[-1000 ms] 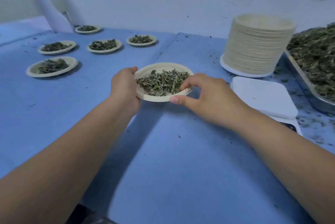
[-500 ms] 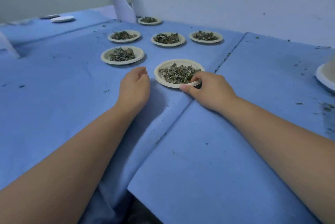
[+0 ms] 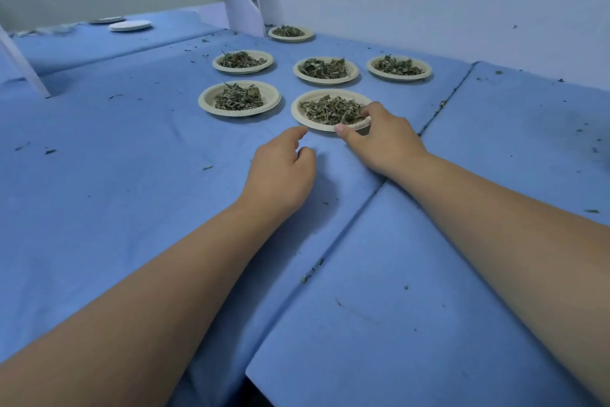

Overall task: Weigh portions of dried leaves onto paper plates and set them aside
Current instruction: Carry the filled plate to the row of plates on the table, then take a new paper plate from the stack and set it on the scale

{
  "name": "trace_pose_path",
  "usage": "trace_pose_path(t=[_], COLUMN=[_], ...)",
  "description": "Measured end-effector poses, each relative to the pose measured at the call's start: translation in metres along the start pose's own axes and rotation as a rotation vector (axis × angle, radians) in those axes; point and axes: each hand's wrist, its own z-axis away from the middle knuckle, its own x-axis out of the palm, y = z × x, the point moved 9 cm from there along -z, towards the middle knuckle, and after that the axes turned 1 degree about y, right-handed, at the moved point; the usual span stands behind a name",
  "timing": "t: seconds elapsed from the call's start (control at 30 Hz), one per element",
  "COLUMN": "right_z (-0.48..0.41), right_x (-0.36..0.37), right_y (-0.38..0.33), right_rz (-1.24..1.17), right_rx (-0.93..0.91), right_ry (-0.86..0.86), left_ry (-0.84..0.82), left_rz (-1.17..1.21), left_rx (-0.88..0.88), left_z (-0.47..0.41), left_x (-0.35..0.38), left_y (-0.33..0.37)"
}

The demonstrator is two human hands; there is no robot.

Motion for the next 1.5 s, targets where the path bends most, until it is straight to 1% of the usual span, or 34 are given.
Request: trace_pose_path(t=[0.17, 0.33, 0.5, 0.67, 0.73, 0.8, 0.87, 0.97, 1.03, 1.13, 1.27, 1.4, 1.5], right_z=[0.042, 0.098, 0.171, 0.246, 0.272, 0.297, 0.318, 0.332, 0.330, 0.327, 0.326, 0.325, 0.325], right_x=[-0.057, -0.141, -0.226, -0.284, -0.301, -0.316, -0.325, -0.324, -0.320, -0.314, -0.314, -0.313, -0.313], right_y=[0.002, 0.040, 0.124, 0.228, 0.267, 0.300, 0.332, 0.367, 0.372, 0.364, 0.360, 0.356, 0.354], right_rz=[-0.054, -0.040, 0.042, 0.100, 0.129, 0.223, 0.335, 0.463, 0.508, 0.545, 0.552, 0.571, 0.593], right_rx=[-0.113, -0.103, 0.013, 0.203, 0.270, 0.326, 0.415, 0.566, 0.581, 0.526, 0.508, 0.495, 0.485], right_ry=[0.123, 0.249, 0.395, 0.462, 0.475, 0.485, 0.448, 0.301, 0.247, 0.255, 0.274, 0.297, 0.306], left_ry=[-0.006, -0.070, -0.120, -0.217, -0.234, -0.242, -0.250, -0.263, -0.265, -0.241, -0.163, -0.126, -0.110], left_rz=[0.091, 0.091, 0.124, 0.128, 0.070, -0.022, -0.126, -0.343, -0.465, -0.619, -0.742, -0.813, -0.836], left_rx=[0.128, 0.319, 0.515, 0.714, 0.818, 0.902, 0.958, 1.003, 1.001, 1.005, 1.098, 1.187, 1.218], left_z=[0.016, 0.030, 0.063, 0.101, 0.111, 0.116, 0.116, 0.110, 0.107, 0.104, 0.104, 0.105, 0.105], left_x=[0.017, 0.061, 0.122, 0.178, 0.197, 0.214, 0.232, 0.257, 0.268, 0.271, 0.273, 0.277, 0.276], left_y=[0.051, 0.140, 0.241, 0.328, 0.361, 0.390, 0.412, 0.432, 0.438, 0.443, 0.452, 0.456, 0.458])
